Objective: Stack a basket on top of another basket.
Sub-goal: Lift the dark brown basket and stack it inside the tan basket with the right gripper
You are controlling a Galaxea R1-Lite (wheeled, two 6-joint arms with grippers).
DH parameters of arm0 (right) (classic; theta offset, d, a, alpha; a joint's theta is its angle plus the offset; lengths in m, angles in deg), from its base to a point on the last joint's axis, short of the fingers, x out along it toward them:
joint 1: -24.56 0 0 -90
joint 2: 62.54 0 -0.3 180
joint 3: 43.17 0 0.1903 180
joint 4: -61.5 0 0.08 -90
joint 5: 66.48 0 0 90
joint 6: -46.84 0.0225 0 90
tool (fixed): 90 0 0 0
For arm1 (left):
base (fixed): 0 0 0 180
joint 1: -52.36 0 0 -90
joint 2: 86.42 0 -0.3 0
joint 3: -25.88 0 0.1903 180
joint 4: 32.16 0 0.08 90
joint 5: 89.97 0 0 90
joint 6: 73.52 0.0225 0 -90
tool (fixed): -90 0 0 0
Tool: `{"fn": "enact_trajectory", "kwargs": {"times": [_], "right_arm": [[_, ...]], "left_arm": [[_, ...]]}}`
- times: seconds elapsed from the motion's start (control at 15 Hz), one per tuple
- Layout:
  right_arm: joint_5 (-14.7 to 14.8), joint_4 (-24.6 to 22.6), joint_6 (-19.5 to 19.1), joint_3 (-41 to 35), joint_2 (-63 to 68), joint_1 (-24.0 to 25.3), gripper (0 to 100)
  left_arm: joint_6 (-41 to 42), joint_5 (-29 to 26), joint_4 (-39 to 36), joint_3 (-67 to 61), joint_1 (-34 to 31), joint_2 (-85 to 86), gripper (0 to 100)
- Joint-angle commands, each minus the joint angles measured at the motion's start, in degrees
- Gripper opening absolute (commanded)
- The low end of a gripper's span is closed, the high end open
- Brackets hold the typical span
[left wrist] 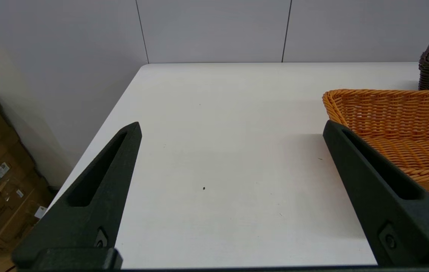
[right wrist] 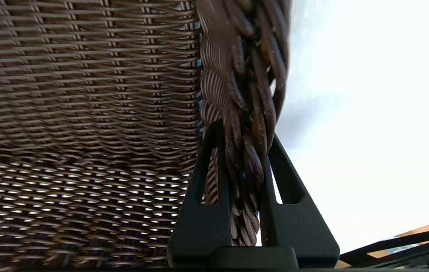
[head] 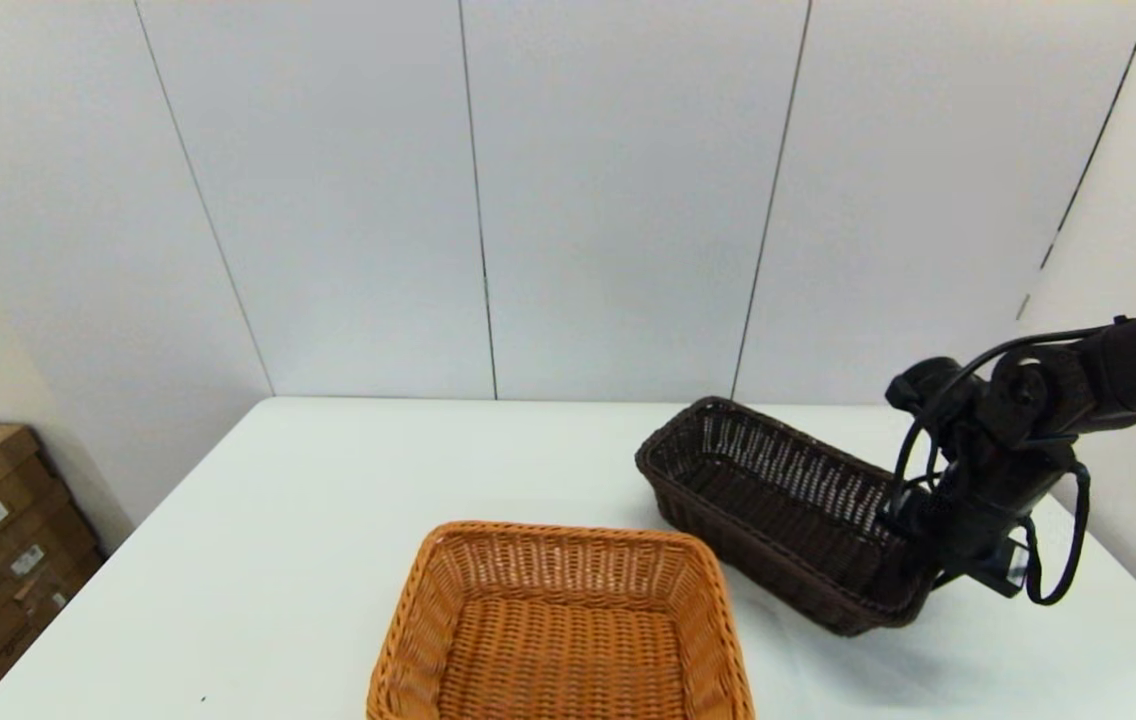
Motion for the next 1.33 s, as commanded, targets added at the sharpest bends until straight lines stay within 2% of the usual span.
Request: {"fn": "enact_trajectory", "kwargs": {"times": [0.07,0.53,0.87,1.13,1.33], "right_arm": [[-2.63,0.23,1.64,0.93,-2.48,-1.68,0],[-9.75,0.32,5.59,2.16,-6.25,-5.28,0],[-14.40,0.15,5.77,2.25,-8.36,-7.48,0],[-16.69,0.06,5.77,2.25,-9.51,-8.44,0],[-16.95,0.15,5.77,2.25,-10.56,-8.79,0]], "left_arm": [[-0.04,0.04,-0.01,0.00,-0.01,0.04,100],[-0.04,0.04,-0.01,0.00,-0.01,0.04,100],[0.04,0.04,-0.01,0.00,-0.01,0.04,100],[-0.04,0.04,-0.01,0.00,-0.01,0.04,100],[-0.04,0.04,-0.01,0.00,-0.01,0.04,100]]}}
